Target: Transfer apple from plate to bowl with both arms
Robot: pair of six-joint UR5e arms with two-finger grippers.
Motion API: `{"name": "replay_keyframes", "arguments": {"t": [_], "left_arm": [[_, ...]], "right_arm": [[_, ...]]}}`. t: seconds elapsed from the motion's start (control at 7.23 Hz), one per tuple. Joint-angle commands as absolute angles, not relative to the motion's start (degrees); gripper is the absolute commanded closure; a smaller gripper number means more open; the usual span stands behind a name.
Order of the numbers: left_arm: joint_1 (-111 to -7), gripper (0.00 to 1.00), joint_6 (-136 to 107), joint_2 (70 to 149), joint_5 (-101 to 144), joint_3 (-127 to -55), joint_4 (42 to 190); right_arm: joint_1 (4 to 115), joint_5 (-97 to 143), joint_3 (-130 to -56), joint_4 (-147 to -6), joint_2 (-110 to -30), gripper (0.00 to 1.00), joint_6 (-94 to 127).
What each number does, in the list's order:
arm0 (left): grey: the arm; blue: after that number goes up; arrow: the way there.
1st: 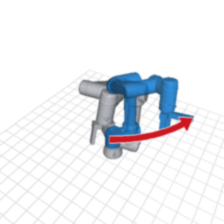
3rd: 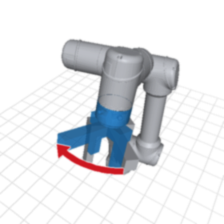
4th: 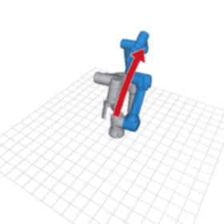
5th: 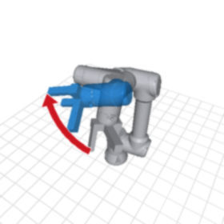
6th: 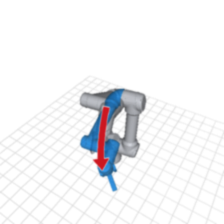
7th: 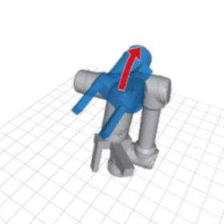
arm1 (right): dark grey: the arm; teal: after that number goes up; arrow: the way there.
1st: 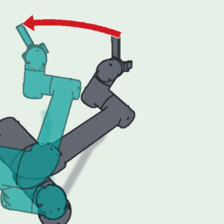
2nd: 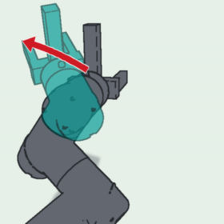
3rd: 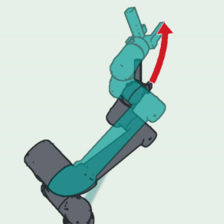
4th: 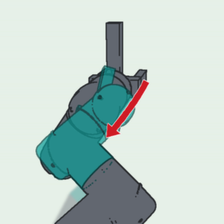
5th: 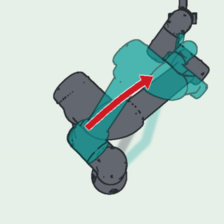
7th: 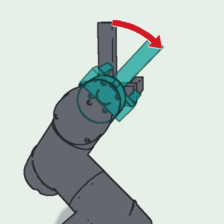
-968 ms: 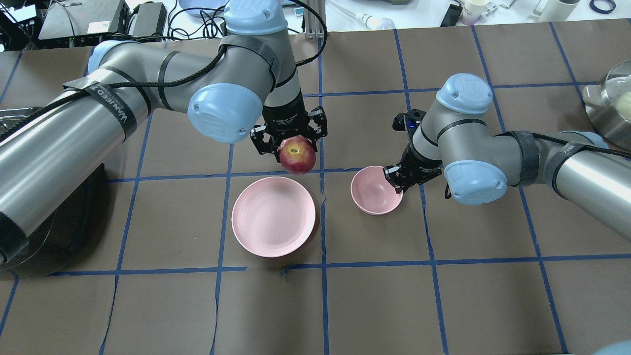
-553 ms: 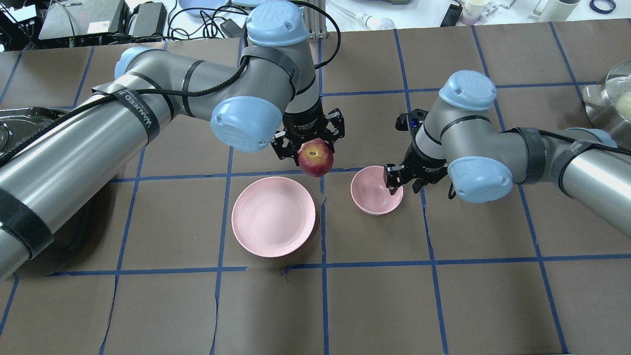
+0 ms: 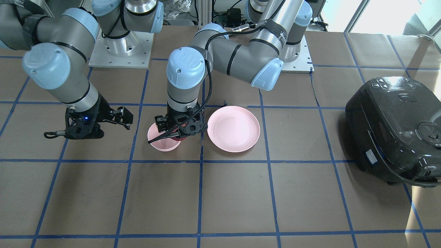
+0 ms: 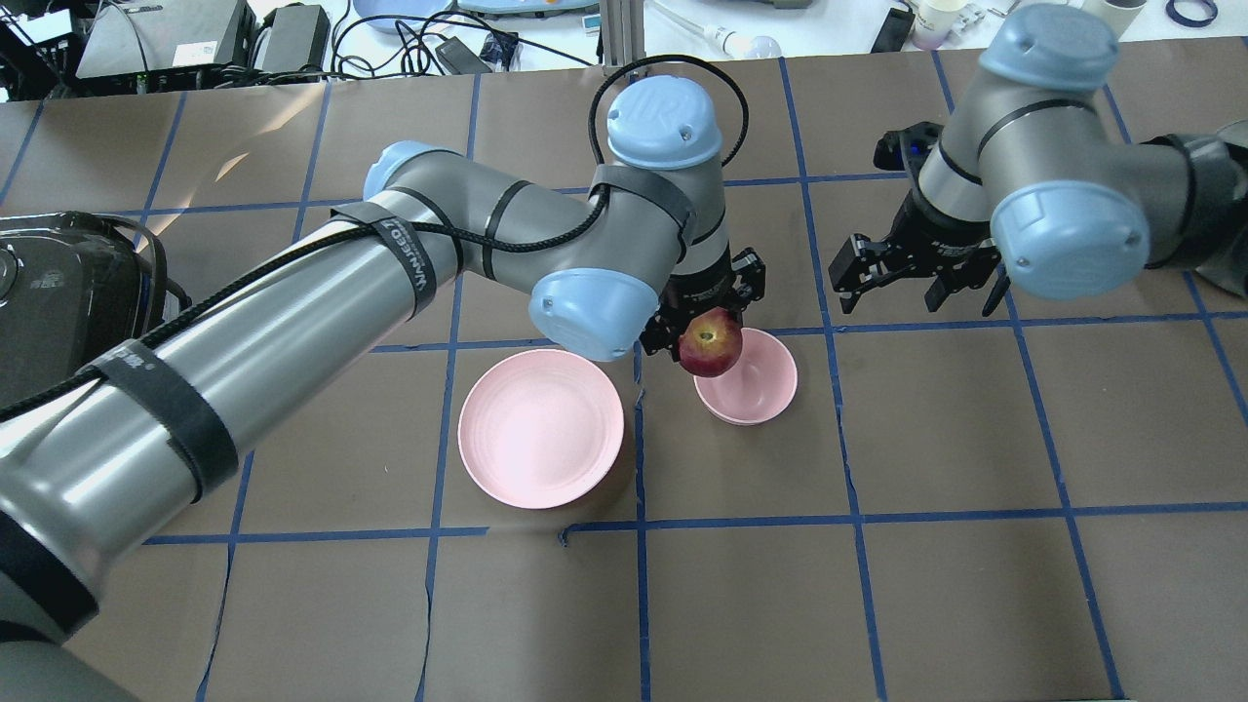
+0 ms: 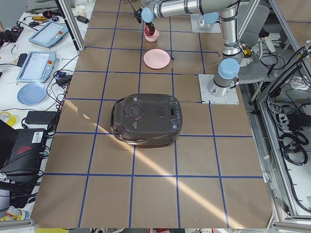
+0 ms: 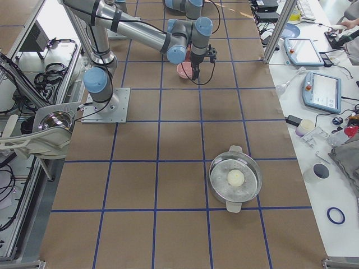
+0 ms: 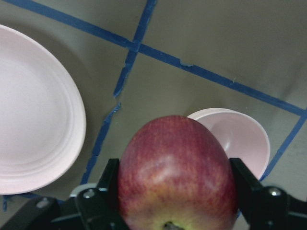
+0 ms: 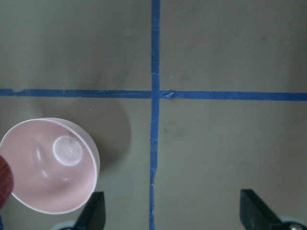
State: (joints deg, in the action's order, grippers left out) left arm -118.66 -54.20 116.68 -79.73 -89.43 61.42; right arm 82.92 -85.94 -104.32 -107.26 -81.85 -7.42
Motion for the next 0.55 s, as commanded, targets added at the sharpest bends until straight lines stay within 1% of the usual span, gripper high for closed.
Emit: {"name": "replay_keyframes", "arguments": {"t": [0.0,0.41], "left_arm": [[-120.50,1.00,-58.10,119.00,-75.41,-89.73,56.43],[-120.67,1.00,-57.31,120.76,-76.46,-89.82,56.16]], "right_arm": [[79.64,-88.49,-102.04,-104.68,-82.09,0.00,-7.91],[79.54,-87.46,-102.39,-104.68,-82.97,0.00,-7.91]]}}
